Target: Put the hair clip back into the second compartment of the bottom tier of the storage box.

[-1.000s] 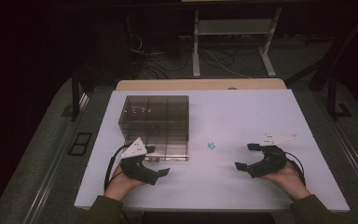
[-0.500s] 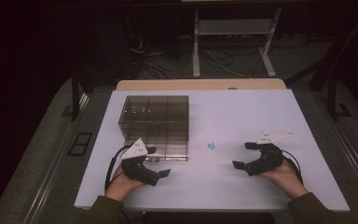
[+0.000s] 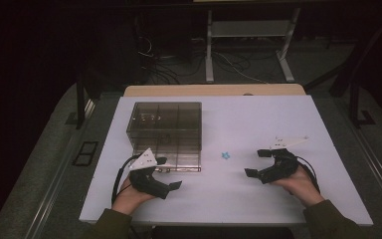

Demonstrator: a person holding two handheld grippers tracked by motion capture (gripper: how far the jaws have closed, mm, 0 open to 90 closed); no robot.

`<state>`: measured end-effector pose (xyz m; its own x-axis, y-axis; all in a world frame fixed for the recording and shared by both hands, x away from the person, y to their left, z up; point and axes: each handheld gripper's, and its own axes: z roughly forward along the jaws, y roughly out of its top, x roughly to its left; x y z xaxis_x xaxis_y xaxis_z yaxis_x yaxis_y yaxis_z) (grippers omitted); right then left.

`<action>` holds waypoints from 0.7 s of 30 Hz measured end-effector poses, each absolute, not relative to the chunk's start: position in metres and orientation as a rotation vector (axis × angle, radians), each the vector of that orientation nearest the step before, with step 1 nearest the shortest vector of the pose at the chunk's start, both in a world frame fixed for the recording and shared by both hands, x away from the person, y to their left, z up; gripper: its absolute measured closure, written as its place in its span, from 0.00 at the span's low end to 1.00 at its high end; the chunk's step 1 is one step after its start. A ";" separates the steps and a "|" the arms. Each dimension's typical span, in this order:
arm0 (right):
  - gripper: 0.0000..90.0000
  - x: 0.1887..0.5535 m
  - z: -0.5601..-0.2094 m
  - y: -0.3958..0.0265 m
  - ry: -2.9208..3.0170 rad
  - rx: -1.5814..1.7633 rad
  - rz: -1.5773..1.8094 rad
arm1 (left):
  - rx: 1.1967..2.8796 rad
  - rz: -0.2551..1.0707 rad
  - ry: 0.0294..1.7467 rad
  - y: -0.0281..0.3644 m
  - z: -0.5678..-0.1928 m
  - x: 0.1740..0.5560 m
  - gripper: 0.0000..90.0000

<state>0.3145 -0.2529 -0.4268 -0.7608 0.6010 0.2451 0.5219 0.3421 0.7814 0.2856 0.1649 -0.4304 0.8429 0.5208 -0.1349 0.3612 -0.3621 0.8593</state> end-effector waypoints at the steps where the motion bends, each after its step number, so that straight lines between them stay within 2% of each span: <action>1: 0.03 0.314 -0.427 -0.253 2.502 1.050 1.406 | 1.989 0.195 0.650 0.165 -0.430 0.286 0.00; 21: 0.03 0.330 -0.425 -0.236 2.534 1.016 1.300 | 1.992 0.189 0.647 0.164 -0.431 0.286 0.00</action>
<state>0.3300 -0.2359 -0.4254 -0.7679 0.6119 0.1896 0.5108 0.4063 0.7576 0.2857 0.1645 -0.4309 0.8454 0.5163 -0.1369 0.3619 -0.3651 0.8578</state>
